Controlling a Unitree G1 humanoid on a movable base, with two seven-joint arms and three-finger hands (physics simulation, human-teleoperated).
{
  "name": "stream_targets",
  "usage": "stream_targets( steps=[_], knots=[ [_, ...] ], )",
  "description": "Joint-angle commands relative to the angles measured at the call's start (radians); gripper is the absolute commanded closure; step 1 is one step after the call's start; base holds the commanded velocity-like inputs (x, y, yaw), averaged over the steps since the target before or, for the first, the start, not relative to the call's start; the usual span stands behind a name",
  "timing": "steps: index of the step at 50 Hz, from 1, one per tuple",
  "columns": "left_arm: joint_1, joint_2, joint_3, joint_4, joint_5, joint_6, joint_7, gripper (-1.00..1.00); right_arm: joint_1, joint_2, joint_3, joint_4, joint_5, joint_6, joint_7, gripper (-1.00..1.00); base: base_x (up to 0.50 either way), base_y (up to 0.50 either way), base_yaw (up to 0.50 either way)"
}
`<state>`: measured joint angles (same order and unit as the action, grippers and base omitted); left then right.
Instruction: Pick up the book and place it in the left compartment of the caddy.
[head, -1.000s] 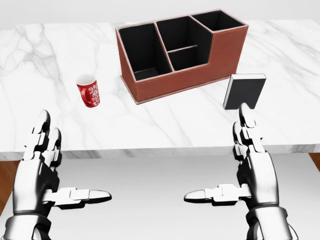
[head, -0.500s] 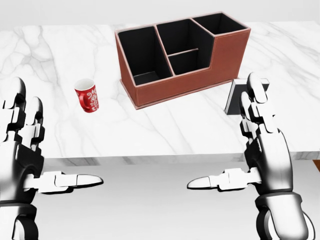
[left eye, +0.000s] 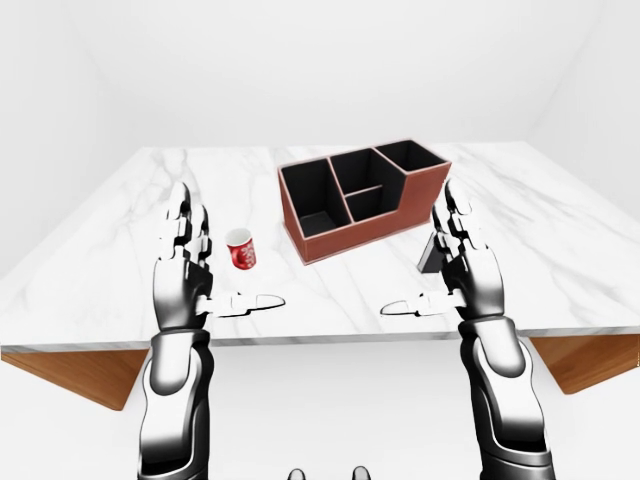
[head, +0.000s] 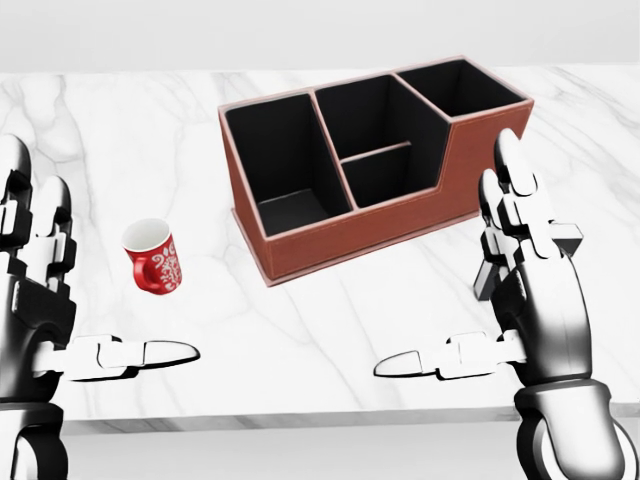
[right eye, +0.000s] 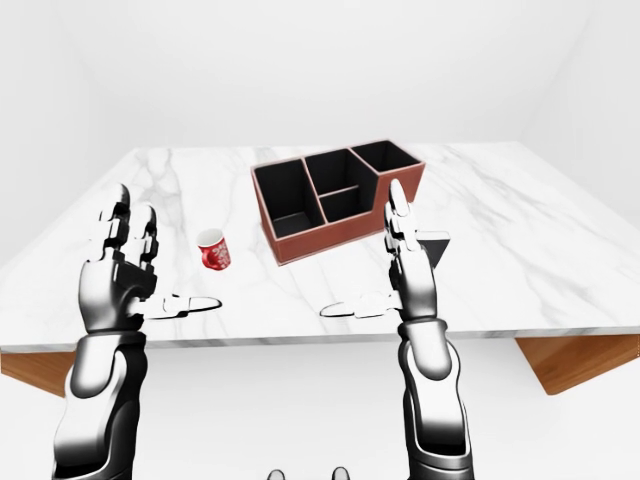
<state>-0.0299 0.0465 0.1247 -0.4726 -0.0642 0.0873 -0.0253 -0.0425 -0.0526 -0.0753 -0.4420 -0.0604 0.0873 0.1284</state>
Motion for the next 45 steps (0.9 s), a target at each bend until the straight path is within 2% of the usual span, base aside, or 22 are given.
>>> stream_targets(
  steps=[1,34,45],
  knots=[
    [0.0,0.001,0.004,-0.009,-0.003,0.0,0.002,-1.0,0.001,0.001,0.004,-0.004,-0.01,0.0,0.003,-1.0,0.5,0.0,0.0],
    [0.003,0.002,0.014,-0.003,-0.009,0.0,0.013,-1.0,0.022,0.008,0.004,-0.029,-0.011,0.0,0.007,-1.0,0.5,0.0,0.0],
    [0.01,0.003,0.019,-0.014,-0.016,0.0,0.01,-1.0,0.027,0.008,-0.003,-0.039,0.004,0.0,0.004,-1.0,0.03,0.0,0.0]
  ],
)
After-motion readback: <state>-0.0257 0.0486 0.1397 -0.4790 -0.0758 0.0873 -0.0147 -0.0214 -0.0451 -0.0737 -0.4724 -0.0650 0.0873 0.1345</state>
